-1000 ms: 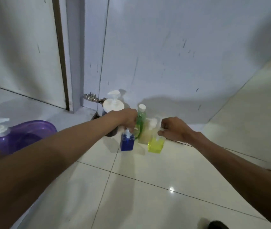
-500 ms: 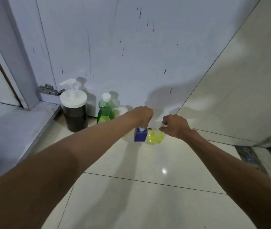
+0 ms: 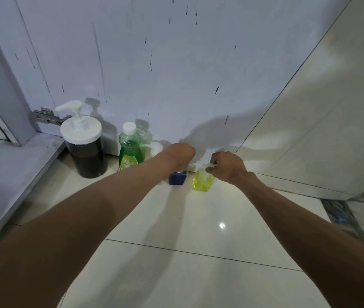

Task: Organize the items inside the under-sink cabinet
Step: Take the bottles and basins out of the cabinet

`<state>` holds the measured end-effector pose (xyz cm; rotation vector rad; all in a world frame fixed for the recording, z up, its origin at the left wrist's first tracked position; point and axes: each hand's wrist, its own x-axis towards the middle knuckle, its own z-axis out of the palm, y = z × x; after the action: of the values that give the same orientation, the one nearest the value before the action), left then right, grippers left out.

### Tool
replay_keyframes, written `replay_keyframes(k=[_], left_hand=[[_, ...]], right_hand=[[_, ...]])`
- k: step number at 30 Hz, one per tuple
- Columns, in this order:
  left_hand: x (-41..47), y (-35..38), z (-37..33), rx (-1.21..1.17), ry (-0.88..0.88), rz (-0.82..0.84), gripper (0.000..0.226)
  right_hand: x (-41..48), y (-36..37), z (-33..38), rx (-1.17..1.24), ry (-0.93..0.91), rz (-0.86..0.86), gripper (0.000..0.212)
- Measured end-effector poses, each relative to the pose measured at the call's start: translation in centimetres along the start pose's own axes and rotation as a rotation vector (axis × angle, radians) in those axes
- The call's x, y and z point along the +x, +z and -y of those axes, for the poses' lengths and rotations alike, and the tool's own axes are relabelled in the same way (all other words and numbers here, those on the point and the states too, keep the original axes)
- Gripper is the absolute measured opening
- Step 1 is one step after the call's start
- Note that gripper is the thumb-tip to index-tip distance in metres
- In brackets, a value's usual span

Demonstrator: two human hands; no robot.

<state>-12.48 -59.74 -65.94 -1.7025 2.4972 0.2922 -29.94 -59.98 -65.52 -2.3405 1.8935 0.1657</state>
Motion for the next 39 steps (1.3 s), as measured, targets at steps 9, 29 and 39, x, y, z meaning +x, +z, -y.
replay_keyframes(k=[9,29,39], left_hand=[[-2.3,-1.3,1.0,0.121,0.044,-0.067,0.085],[-28.6,-9.7,20.6,0.092,-0.521,-0.308,0.103],[-43.8,-7.2,30.5,-0.030,-0.942,-0.392,0.095]], right_hand=[[-0.7,-2.1,1.5,0.000,-0.026,0.044,0.048],[-3.1,-9.7,26.5,0.117,-0.633,-0.263,0.072],[-7.5,-5.8,42.3,0.181,-0.884,-0.056,0.097]])
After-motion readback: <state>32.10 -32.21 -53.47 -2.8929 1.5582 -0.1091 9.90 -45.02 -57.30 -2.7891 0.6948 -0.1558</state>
